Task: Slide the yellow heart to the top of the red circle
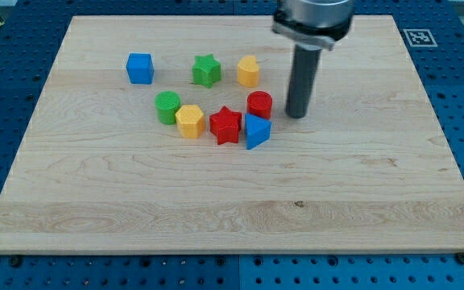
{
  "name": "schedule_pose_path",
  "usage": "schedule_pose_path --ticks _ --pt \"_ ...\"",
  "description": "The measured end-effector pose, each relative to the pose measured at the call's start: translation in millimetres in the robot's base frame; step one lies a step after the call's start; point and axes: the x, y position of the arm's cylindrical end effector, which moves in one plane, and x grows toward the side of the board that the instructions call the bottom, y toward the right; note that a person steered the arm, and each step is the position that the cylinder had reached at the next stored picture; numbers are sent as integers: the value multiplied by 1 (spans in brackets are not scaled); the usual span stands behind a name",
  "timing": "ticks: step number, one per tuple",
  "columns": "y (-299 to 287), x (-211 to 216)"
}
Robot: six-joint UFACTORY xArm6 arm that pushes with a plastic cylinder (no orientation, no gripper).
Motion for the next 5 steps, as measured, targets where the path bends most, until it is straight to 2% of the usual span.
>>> schedule_pose_path --ticks 1,2,3,4,5 --pt "25 -46" --pt "12 -109" --pt "-39 -157" --pt "-98 -162" --pt "-135 -142"
